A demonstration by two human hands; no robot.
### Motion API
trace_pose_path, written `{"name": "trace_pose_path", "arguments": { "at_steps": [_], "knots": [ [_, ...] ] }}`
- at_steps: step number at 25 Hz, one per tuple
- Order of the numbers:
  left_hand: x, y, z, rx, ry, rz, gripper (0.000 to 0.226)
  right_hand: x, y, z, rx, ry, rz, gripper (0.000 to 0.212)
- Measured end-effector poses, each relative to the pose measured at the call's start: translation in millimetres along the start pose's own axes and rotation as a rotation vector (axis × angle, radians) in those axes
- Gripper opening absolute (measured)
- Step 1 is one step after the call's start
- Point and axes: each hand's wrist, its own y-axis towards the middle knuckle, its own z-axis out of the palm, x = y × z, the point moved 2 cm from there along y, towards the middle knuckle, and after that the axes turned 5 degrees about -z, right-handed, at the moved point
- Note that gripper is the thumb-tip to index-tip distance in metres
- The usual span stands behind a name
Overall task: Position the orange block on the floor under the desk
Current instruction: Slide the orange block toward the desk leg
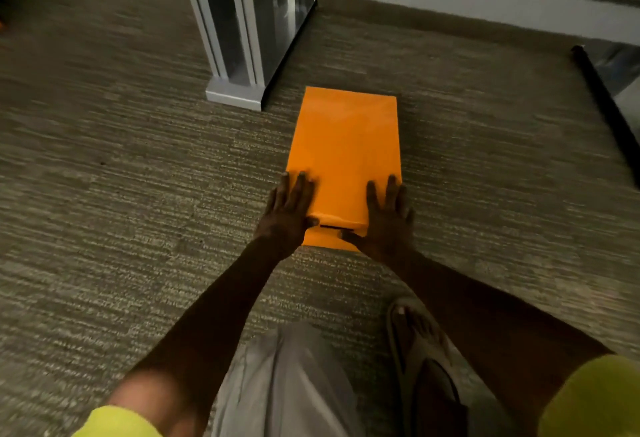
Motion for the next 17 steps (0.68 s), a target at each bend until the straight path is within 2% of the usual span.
{"name": "trace_pose_path", "arguments": {
  "at_steps": [5,10,17],
  "knots": [
    [7.6,16.6,7.4,-0.057,-0.052,0.04,0.081,-5.9,30.0,10.6,-0.075,-0.162,-0.184,0.113],
    [6.8,17.8,12.0,-0.083,-0.044,0.066,0.078,-10.1,31.2,9.0,-0.088,-0.179,-0.194,0.113],
    [-0.1,58.6,2.6,0.023,0.052,0.047,0.082,-16.2,60.9,-10.1,-0.006,-0.204,-0.191,0.116]
  ]
}}
